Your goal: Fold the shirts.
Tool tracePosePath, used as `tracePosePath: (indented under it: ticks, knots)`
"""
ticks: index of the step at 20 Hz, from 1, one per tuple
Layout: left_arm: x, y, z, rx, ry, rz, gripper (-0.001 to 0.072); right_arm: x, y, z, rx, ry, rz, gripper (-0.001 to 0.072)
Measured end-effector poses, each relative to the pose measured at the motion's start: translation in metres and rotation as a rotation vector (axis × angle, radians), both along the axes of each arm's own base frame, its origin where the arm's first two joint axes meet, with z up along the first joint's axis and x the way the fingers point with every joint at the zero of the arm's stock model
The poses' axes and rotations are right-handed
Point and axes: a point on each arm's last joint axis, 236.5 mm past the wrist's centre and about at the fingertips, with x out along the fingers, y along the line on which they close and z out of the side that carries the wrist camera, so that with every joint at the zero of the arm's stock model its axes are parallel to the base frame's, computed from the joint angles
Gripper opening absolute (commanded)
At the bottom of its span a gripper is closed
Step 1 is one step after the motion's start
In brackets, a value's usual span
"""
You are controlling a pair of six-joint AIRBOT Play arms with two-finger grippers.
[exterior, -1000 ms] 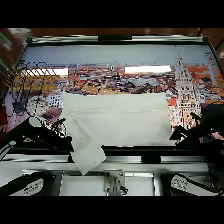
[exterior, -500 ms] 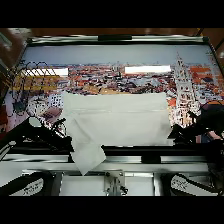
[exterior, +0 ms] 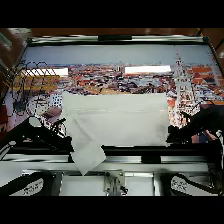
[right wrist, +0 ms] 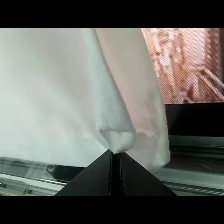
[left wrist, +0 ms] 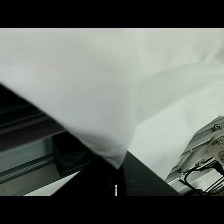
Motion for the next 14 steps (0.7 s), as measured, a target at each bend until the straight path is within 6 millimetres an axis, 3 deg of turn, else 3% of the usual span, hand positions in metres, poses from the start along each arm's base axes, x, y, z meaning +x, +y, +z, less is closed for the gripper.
tracePosePath:
  ticks: [6, 7, 8, 14]
  knots:
    - [0.013, 0.001, 0.012, -0.008, -0.043, -0.039, 0.0031, 0.01, -0.008, 0.014, -0.015, -0.03, 0.072, 0.0067]
    - [0.016, 0.003, 0.014, -0.005, -0.052, -0.051, 0.0031, 0.012, -0.011, 0.015, -0.026, -0.033, 0.079, 0.019]
    - [0.018, 0.004, 0.016, -0.002, -0.058, -0.061, 0.0032, 0.012, -0.016, 0.016, -0.049, -0.029, 0.084, 0.0468]
    - [0.019, 0.006, 0.023, 0.0, -0.06, -0.09, 0.0032, -0.003, -0.037, 0.018, -0.106, 0.037, 0.089, 0.0578]
